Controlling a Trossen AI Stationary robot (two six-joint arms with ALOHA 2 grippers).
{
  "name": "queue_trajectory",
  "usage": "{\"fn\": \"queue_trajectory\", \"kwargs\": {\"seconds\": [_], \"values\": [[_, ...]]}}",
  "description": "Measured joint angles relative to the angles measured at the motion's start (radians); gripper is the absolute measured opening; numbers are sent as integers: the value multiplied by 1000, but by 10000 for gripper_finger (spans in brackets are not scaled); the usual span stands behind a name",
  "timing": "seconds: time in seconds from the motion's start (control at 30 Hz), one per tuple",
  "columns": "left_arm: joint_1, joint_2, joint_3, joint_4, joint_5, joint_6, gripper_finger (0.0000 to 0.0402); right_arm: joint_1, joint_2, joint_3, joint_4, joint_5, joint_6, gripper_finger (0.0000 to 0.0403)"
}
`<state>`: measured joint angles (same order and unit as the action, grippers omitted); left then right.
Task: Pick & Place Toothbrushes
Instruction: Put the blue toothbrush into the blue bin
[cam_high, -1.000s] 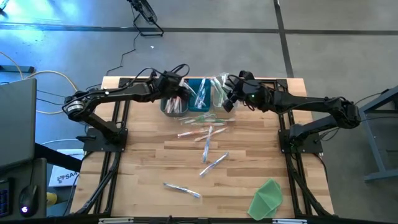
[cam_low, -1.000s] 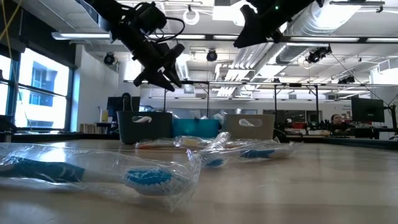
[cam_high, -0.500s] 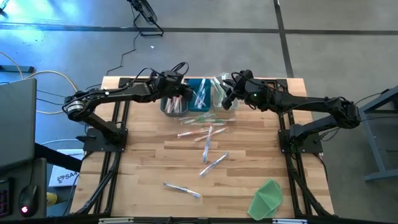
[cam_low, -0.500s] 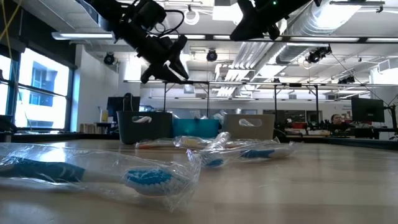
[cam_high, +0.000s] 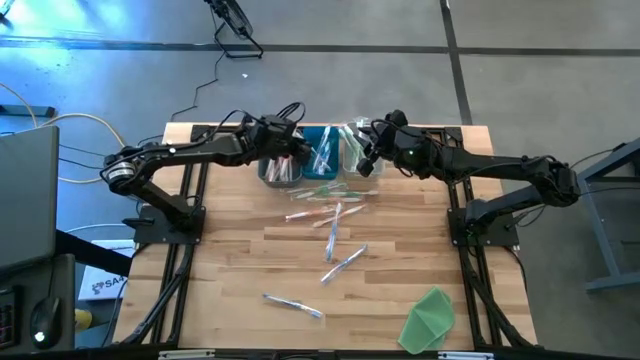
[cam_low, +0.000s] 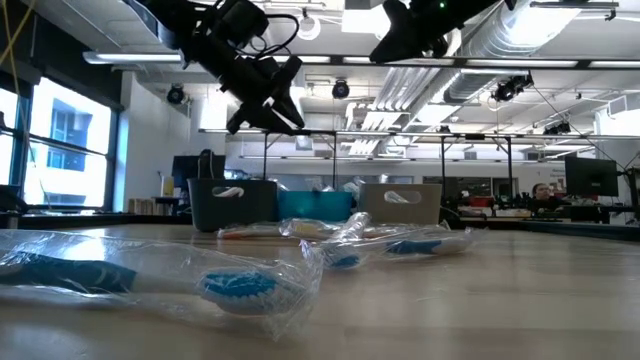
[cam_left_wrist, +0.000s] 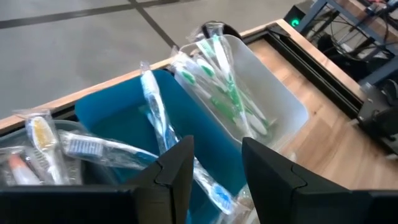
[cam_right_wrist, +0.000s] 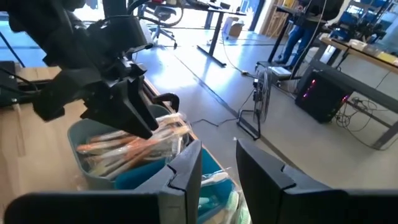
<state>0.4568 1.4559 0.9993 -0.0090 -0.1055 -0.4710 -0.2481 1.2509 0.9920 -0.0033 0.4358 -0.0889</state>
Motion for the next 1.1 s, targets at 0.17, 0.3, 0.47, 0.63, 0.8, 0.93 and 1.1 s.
{"fn": "queue_trajectory", "kwargs": {"seconds": [0.17, 0.3, 0.47, 0.63, 0.8, 0.93, 1.1], "values": [[1, 0, 0, 1, -19, 1, 134, 0, 0, 0, 0, 0, 14, 93], [1, 0, 0, 1, -79, 1, 134, 0, 0, 0, 0, 0, 13, 93], [1, 0, 0, 2, -82, -24, 134, 0, 0, 0, -7, -1, 43, 93], [1, 0, 0, 4, -83, 33, 134, 0, 0, 0, -7, -1, 115, 93], [0, -45, 0, 1, -127, 140, 134, 0, 0, 0, -3, -1, 114, 93], [-26, -113, -35, 19, -144, 222, 134, 0, 0, 0, -2, -1, 113, 93], [-82, -196, -135, 63, -138, 293, 134, -1, 0, 0, 18, -1, 87, 93]]}}
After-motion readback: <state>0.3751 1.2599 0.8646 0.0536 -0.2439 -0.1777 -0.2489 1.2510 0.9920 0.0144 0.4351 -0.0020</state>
